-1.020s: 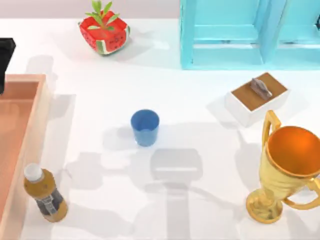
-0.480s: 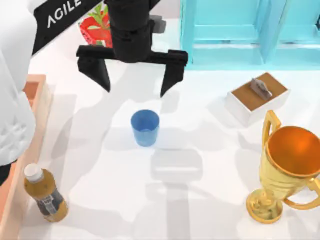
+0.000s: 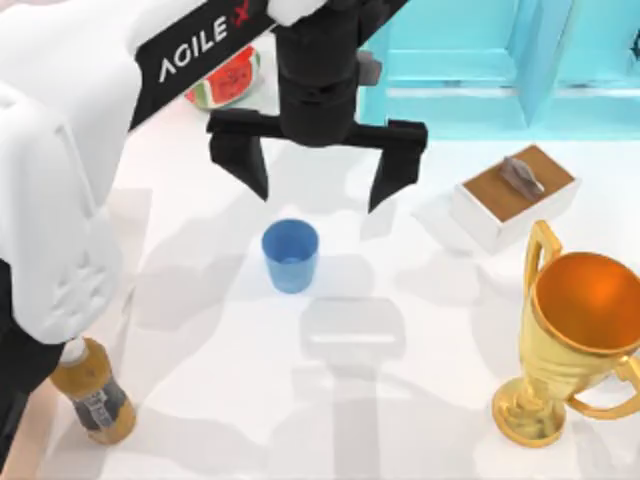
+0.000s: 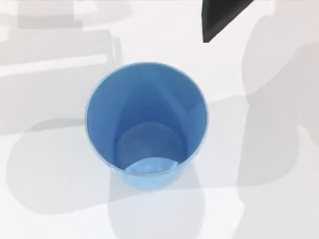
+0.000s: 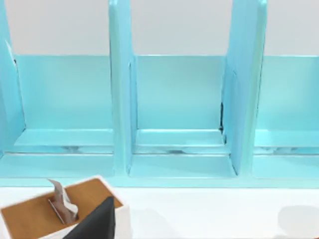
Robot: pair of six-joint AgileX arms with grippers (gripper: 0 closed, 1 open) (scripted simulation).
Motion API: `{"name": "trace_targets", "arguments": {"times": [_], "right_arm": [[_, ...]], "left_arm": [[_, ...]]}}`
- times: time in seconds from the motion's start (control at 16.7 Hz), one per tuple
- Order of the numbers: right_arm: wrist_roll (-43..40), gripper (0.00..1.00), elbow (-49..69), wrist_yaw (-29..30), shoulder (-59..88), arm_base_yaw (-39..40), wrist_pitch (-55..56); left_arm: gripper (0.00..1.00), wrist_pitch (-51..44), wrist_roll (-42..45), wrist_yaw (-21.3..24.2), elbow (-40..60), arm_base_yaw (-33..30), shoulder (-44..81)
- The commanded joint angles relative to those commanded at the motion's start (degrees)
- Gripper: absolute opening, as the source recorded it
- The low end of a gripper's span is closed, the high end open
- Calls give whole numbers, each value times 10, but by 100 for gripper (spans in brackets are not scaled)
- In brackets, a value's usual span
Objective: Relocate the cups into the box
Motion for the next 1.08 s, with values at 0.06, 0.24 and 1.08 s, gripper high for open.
{"name": "trace_targets", "arguments": {"times": [0.06, 0.24, 1.08], "right_arm": [[0, 100, 0, 0, 0, 0, 0], [0, 100, 0, 0, 0, 0, 0], [0, 100, 0, 0, 0, 0, 0]], "left_arm": [[100, 2, 0, 0, -2, 0, 0], [100, 42, 1, -1, -42, 0, -1], [85, 226, 1, 0, -219, 0, 5]]}}
